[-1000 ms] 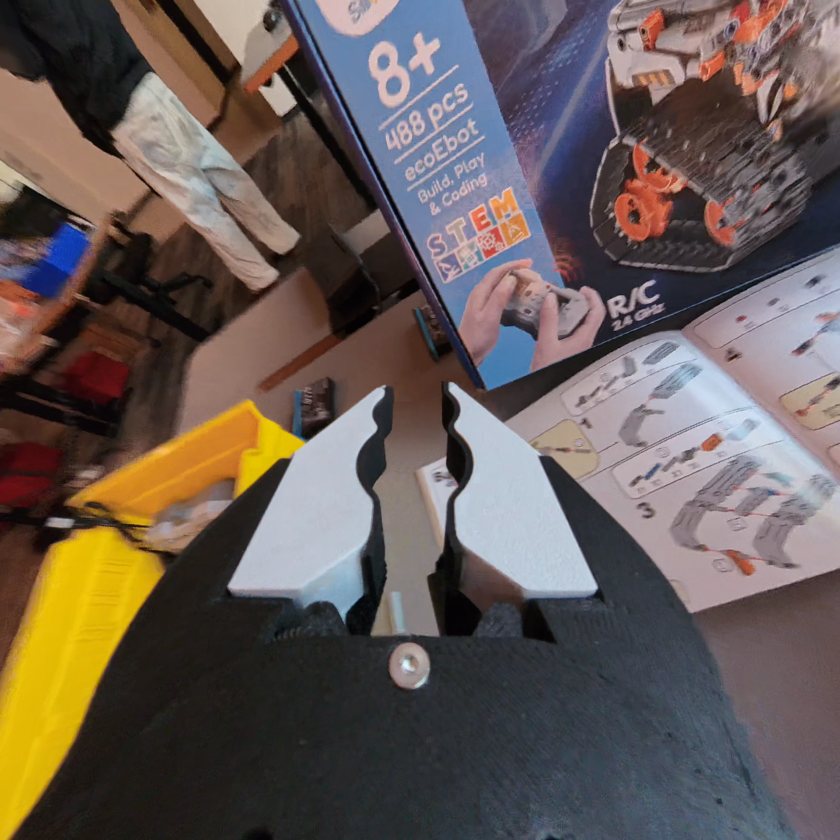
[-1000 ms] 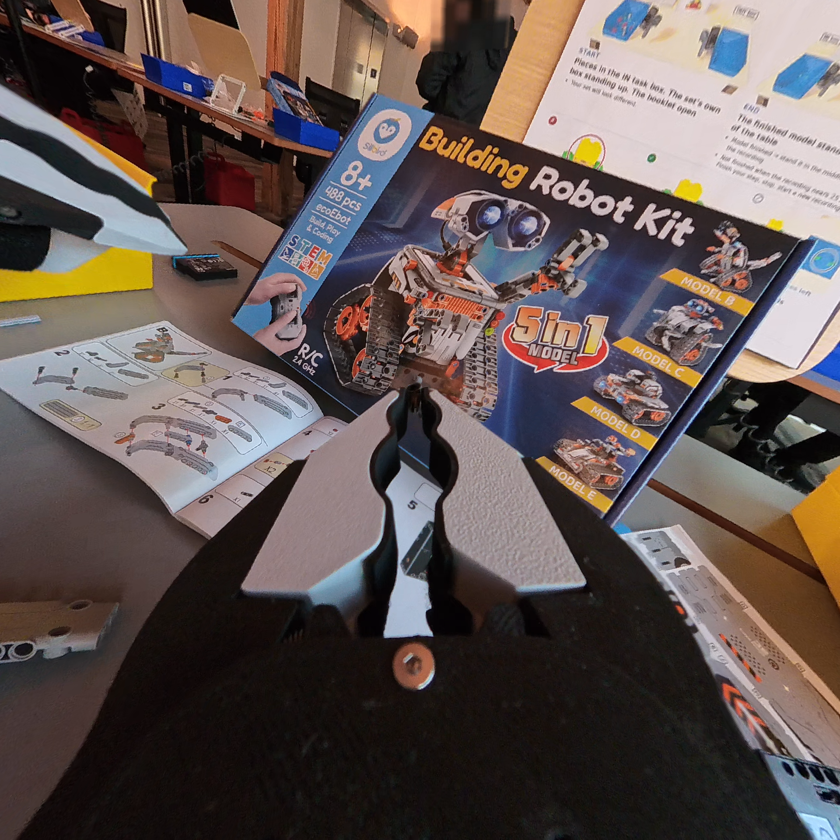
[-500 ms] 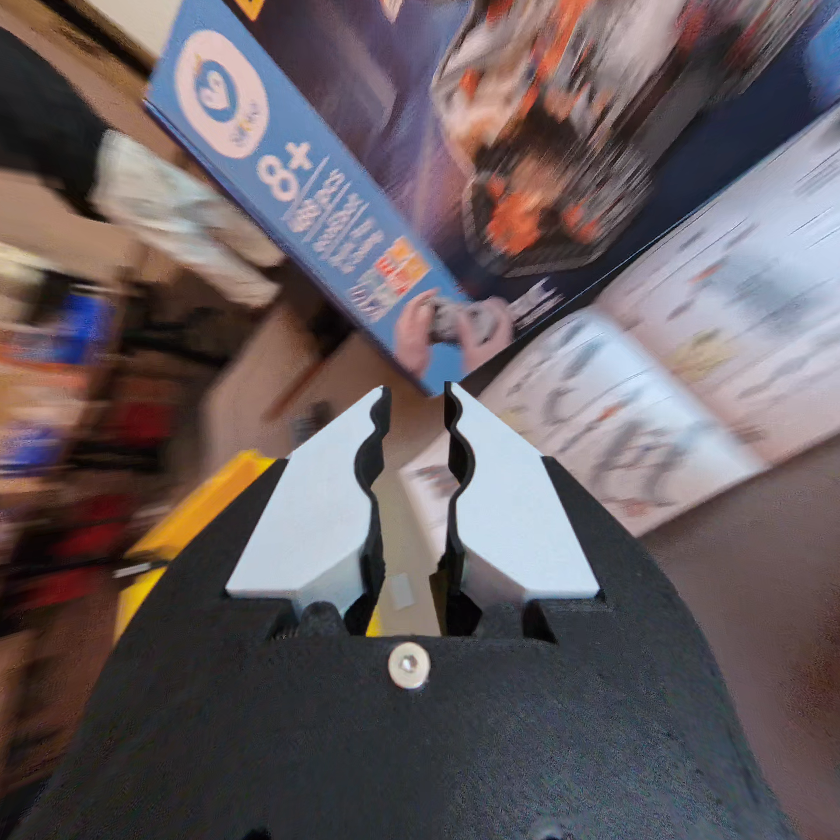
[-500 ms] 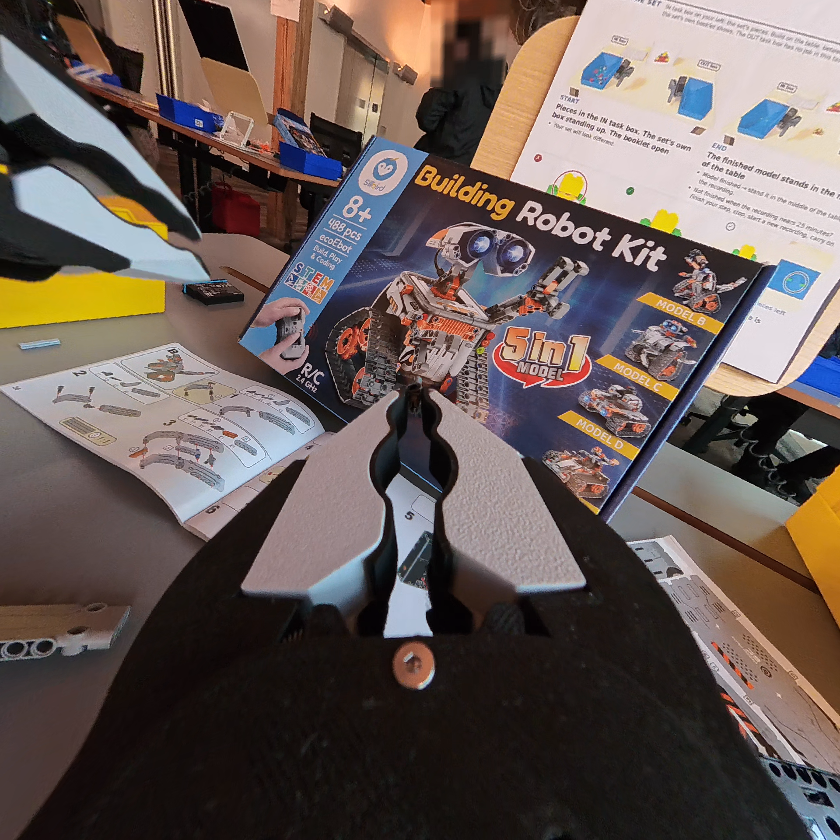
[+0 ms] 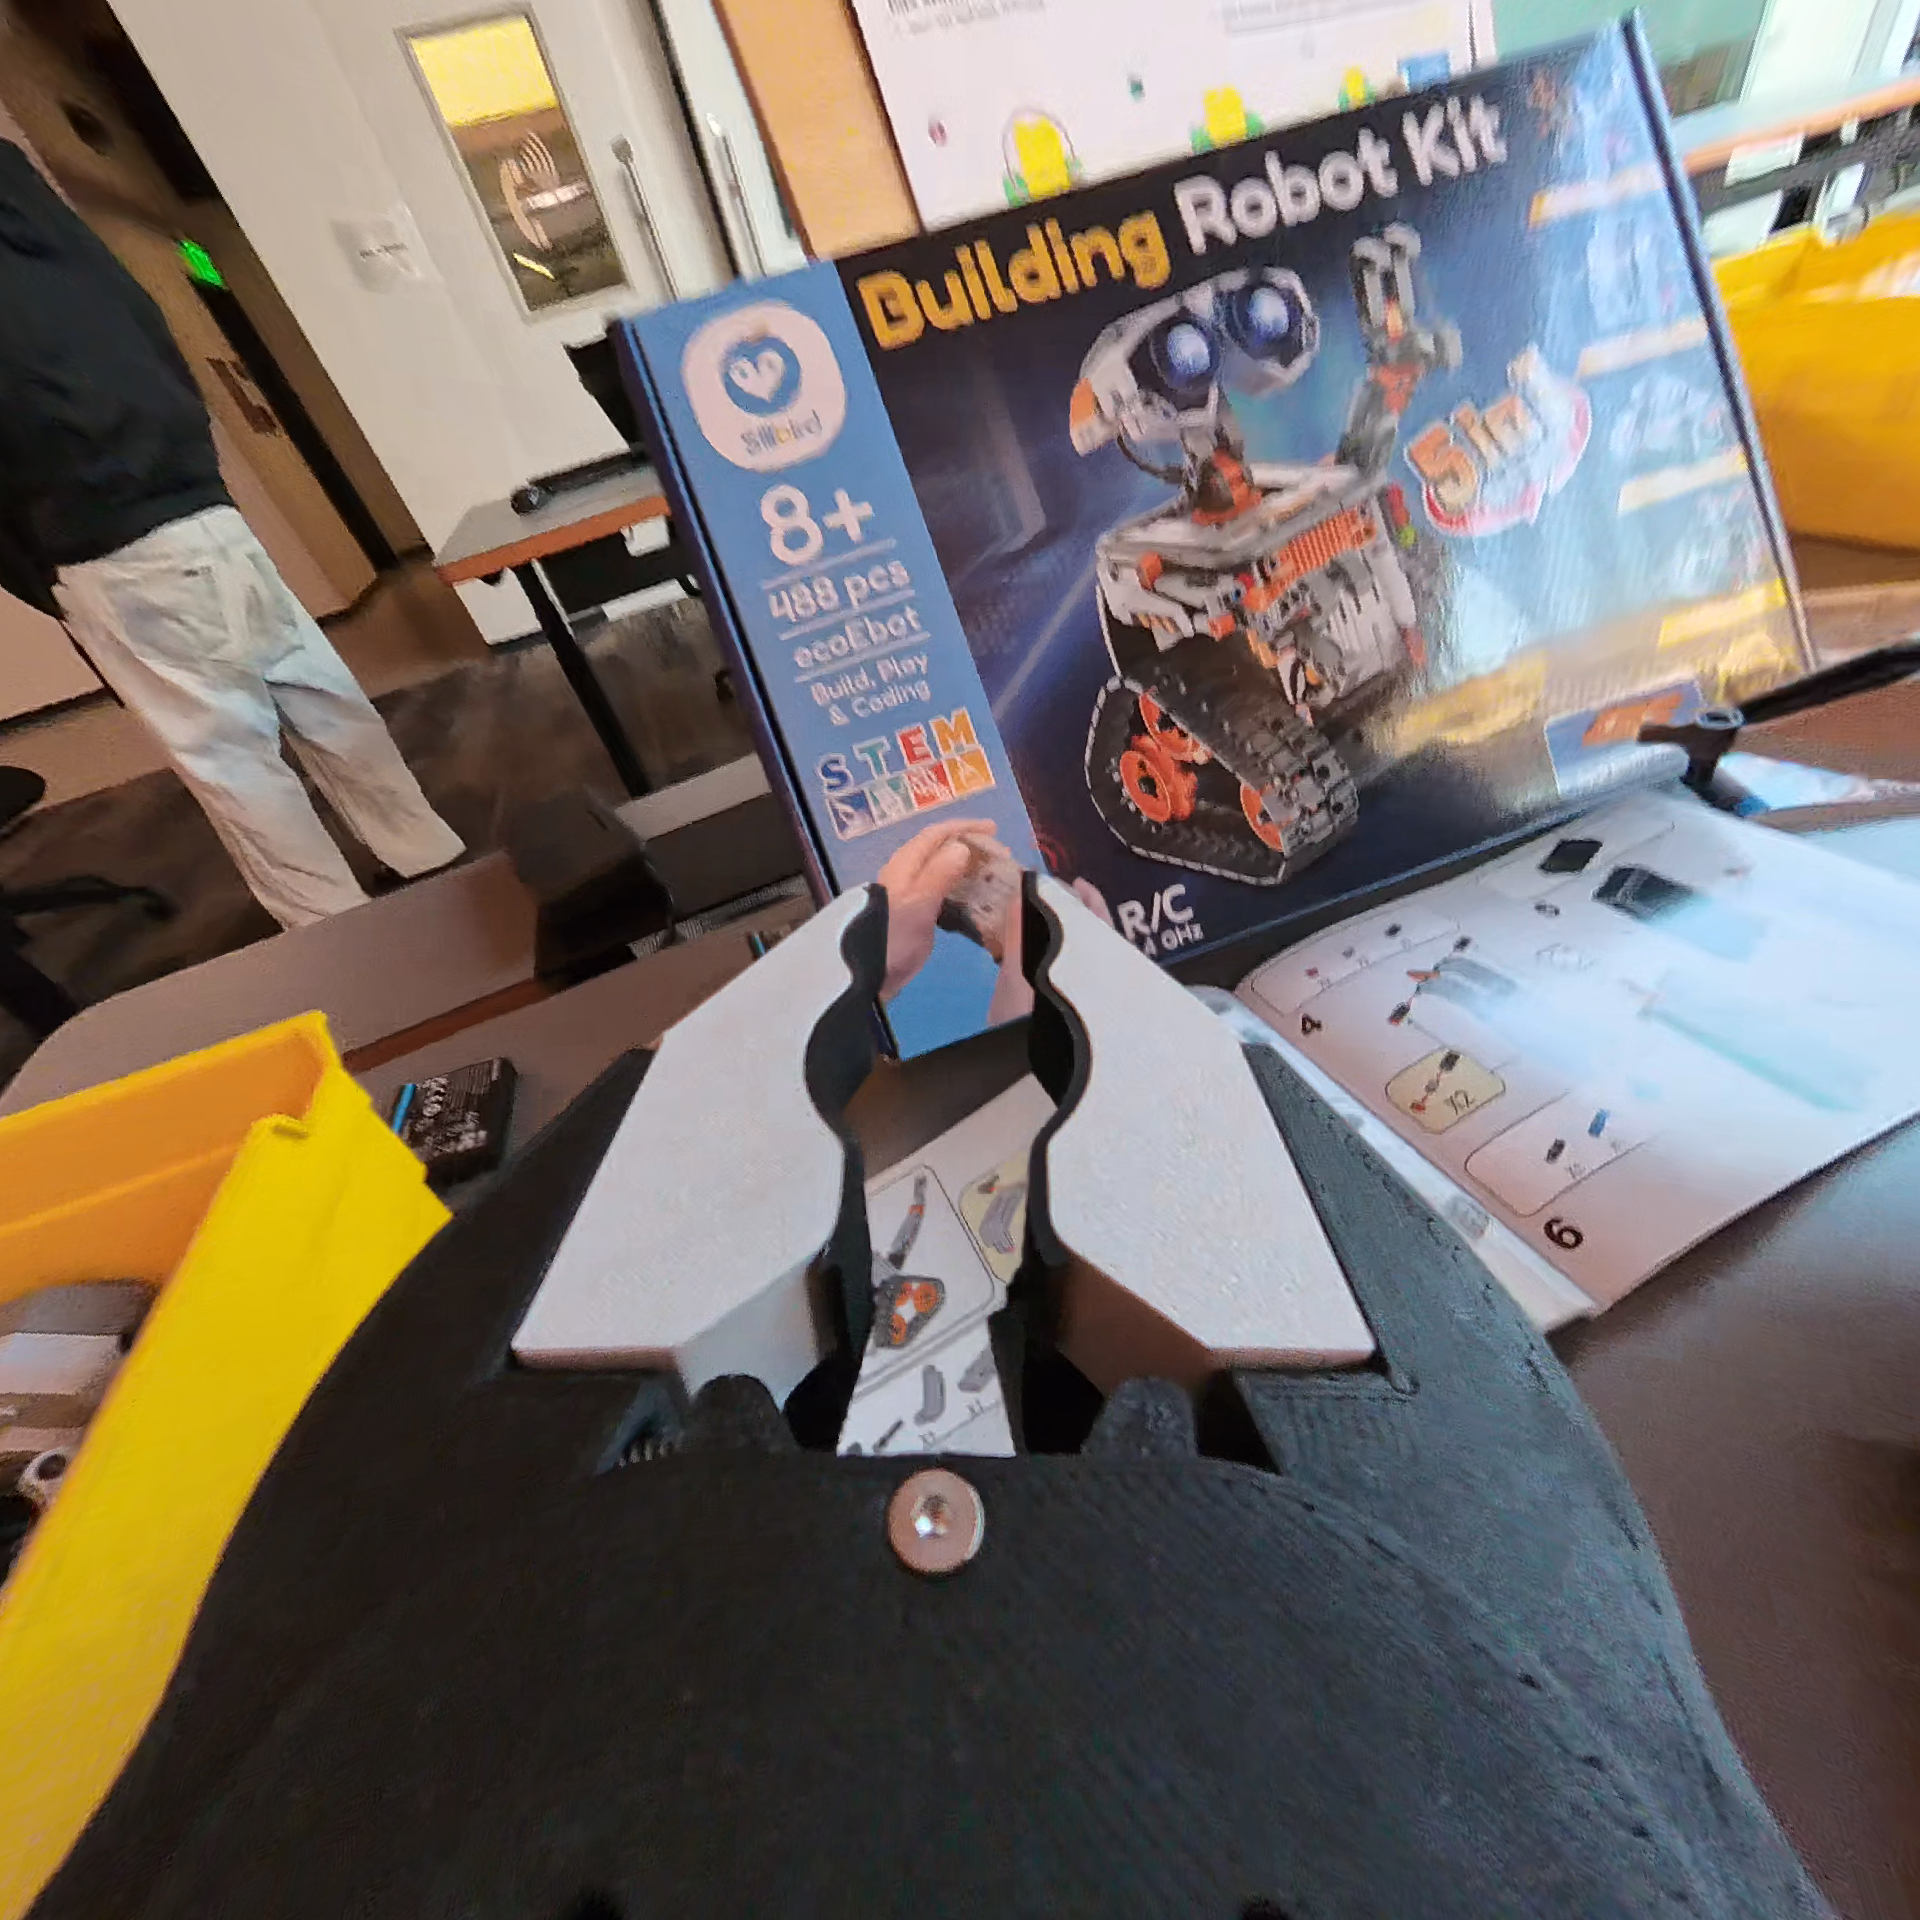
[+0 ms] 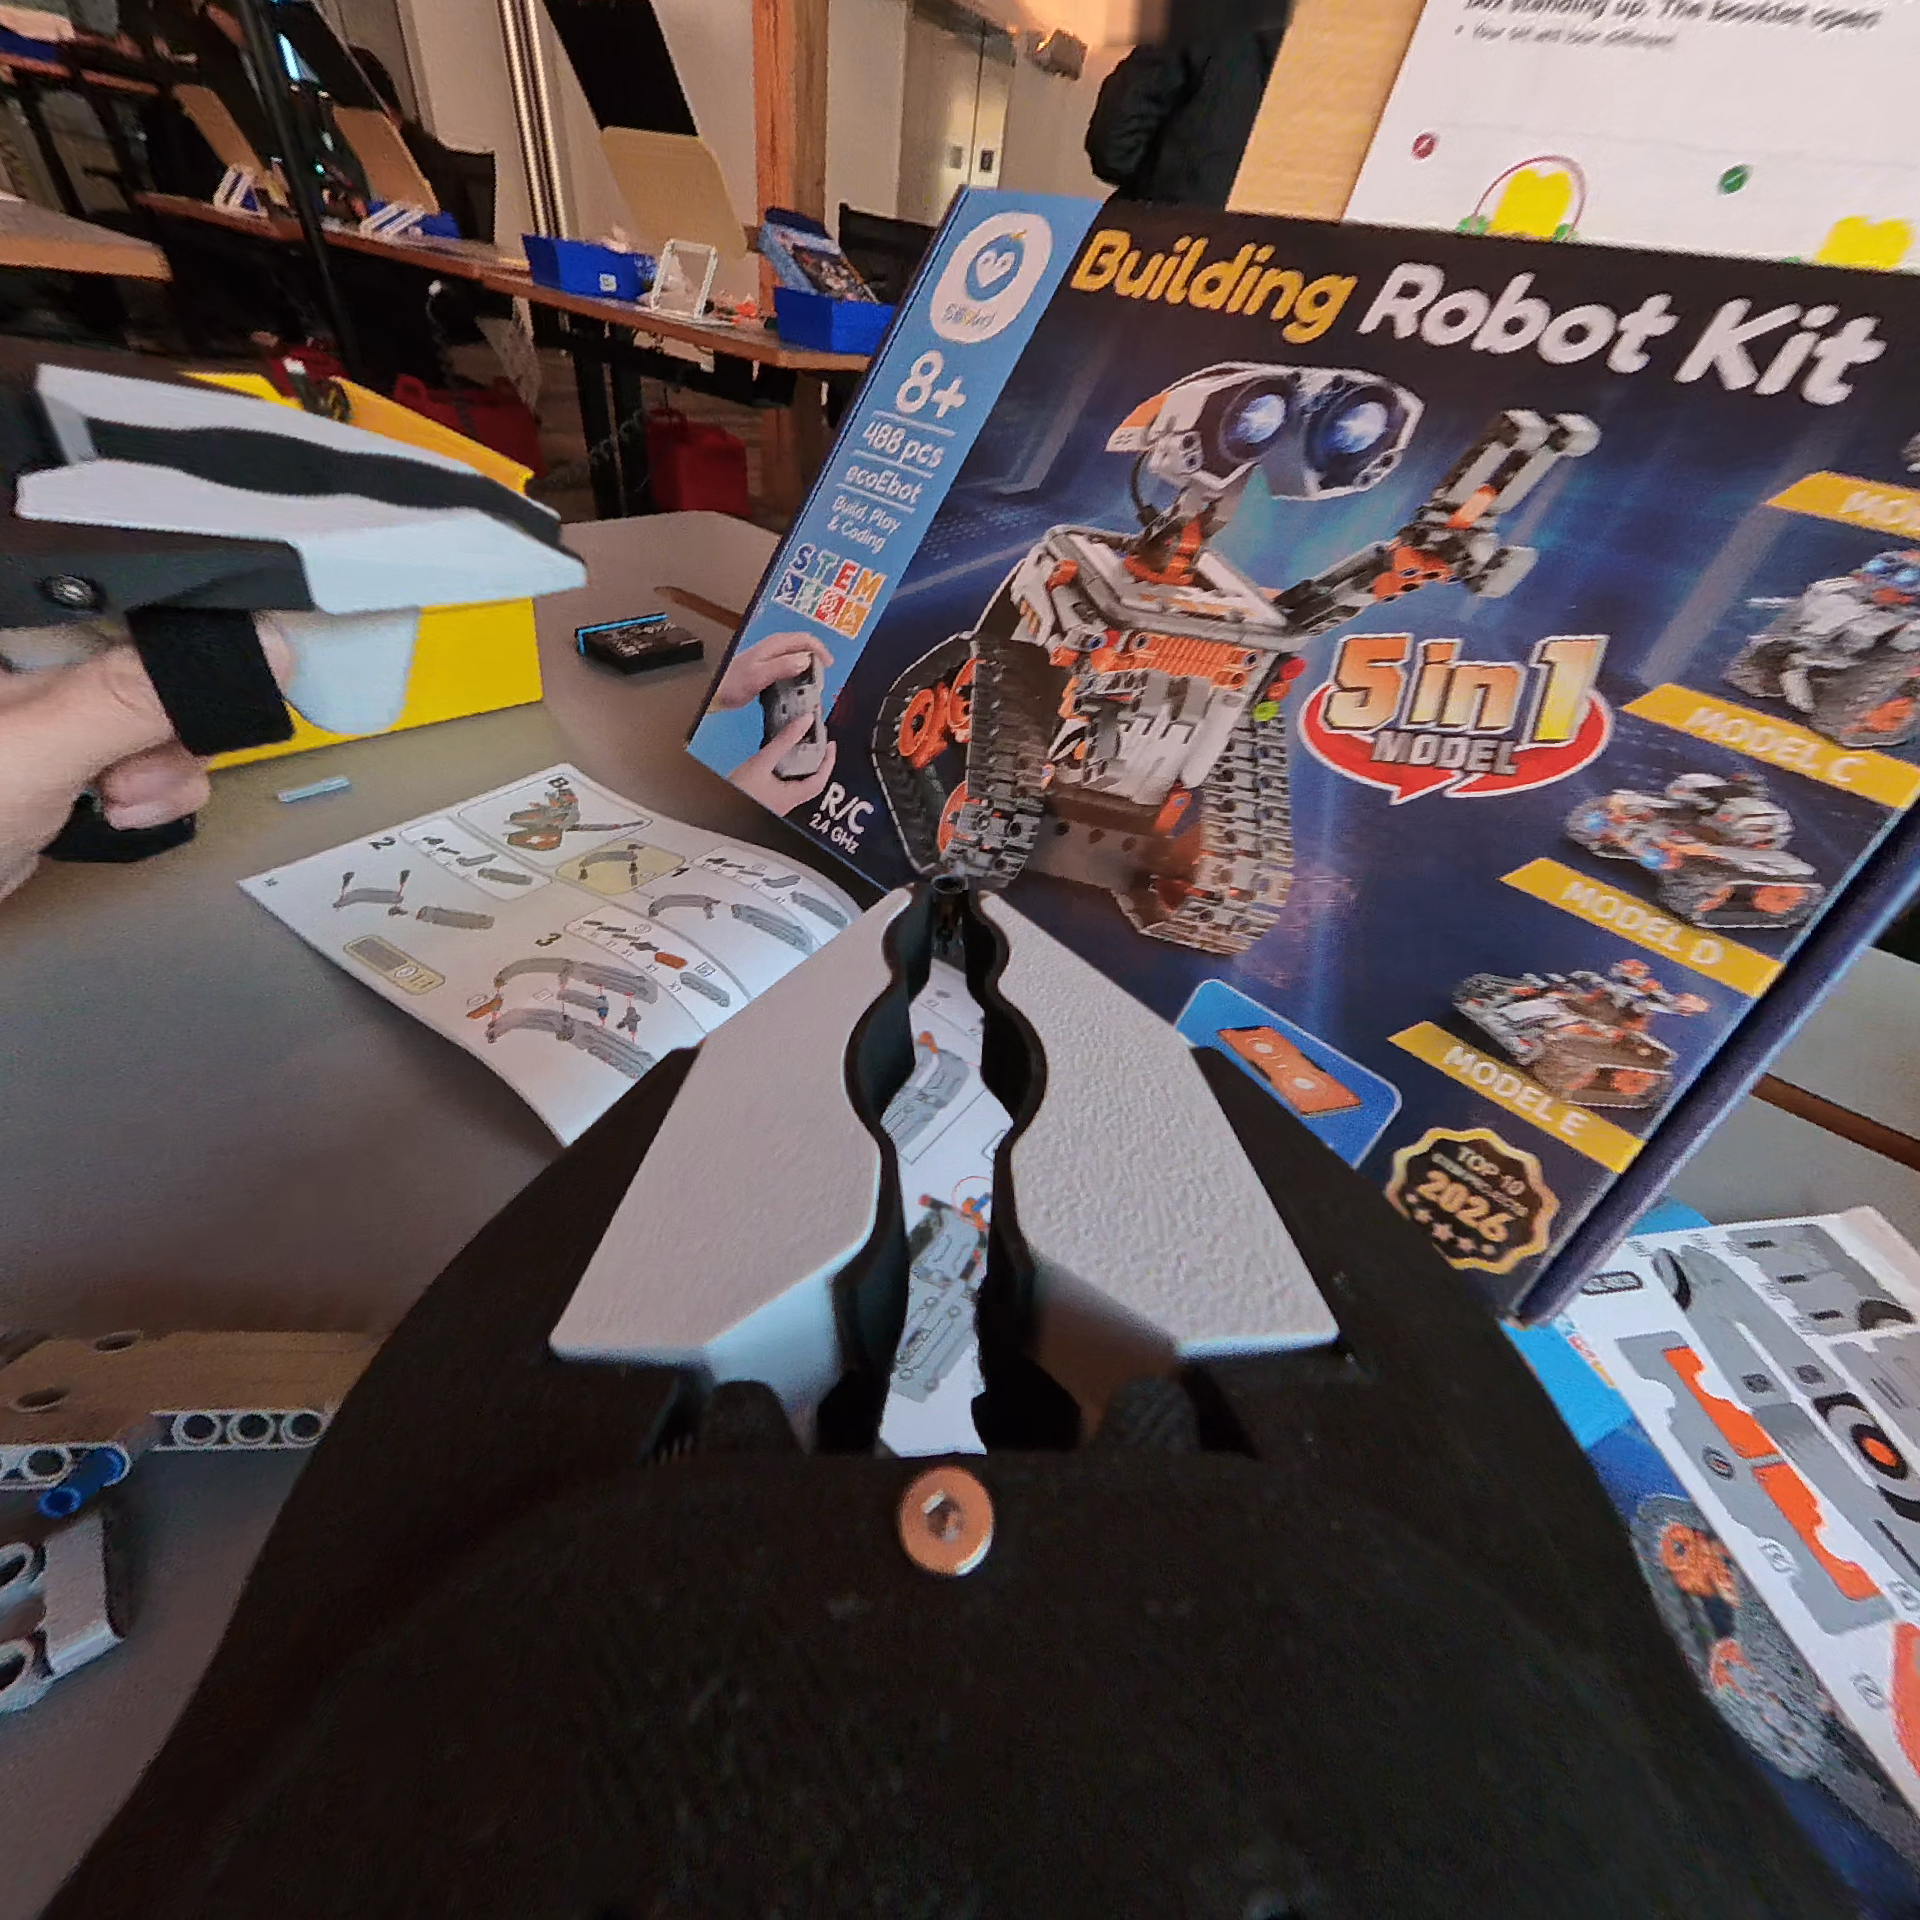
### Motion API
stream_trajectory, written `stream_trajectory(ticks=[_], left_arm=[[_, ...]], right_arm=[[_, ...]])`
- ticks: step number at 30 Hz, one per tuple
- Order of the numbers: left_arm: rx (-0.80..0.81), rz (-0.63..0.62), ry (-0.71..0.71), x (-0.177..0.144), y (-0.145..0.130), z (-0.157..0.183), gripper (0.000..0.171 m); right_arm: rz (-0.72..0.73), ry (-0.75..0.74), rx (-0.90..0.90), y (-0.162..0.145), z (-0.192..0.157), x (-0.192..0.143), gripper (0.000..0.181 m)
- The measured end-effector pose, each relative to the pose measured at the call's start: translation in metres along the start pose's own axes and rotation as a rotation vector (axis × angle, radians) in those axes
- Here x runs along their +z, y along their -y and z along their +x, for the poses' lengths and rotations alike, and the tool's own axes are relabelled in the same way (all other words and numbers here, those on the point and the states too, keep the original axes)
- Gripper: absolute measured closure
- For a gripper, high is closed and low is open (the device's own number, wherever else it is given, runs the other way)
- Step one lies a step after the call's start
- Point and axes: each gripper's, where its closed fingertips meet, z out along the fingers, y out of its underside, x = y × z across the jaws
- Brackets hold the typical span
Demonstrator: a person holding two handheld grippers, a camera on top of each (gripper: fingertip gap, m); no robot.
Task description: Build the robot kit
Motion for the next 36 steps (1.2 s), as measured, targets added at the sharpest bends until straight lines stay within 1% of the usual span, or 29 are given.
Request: stream_trajectory(ticks=[4, 9, 11, 14, 19, 22, 25, 27, 30, 33, 36], left_arm=[[0.001, -0.061, -0.031, 0.007, -0.017, 0.008, 0.143], [0.030, -0.053, -0.029, 0.002, -0.012, 0.010, 0.142], [0.055, -0.042, -0.013, 0.000, -0.010, 0.008, 0.144], [0.034, -0.058, -0.012, 0.001, -0.015, 0.005, 0.144], [0.006, -0.091, -0.045, 0.006, -0.025, 0.008, 0.144], [-0.020, -0.082, -0.149, 0.005, -0.023, 0.027, 0.147], [-0.079, -0.077, -0.333, 0.002, -0.021, 0.057, 0.154], [-0.104, -0.076, -0.402, 0.000, -0.021, 0.067, 0.156], [-0.110, -0.067, -0.370, 0.001, -0.021, 0.058, 0.155], [-0.122, -0.059, -0.235, 0.003, -0.021, 0.032, 0.159], [-0.079, -0.051, -0.140, 0.002, -0.019, 0.014, 0.159]], right_arm=[[-0.026, 0.023, 0.034, -0.007, -0.002, 0.003, 0.177], [-0.010, 0.041, 0.070, -0.004, -0.002, 0.001, 0.177], [-0.023, 0.074, 0.084, -0.007, -0.007, 0.003, 0.178], [-0.066, 0.121, 0.120, -0.016, -0.014, 0.006, 0.177], [-0.054, 0.138, 0.144, -0.014, -0.015, 0.005, 0.178], [-0.042, 0.151, 0.156, -0.011, -0.017, 0.004, 0.177], [-0.026, 0.187, 0.184, -0.008, -0.021, 0.003, 0.177], [-0.016, 0.205, 0.220, -0.006, -0.022, 0.003, 0.178], [-0.011, 0.193, 0.229, -0.005, -0.018, 0.002, 0.178], [-0.009, 0.177, 0.216, -0.005, -0.016, 0.001, 0.178], [-0.012, 0.180, 0.207, -0.006, -0.018, 0.002, 0.178]])
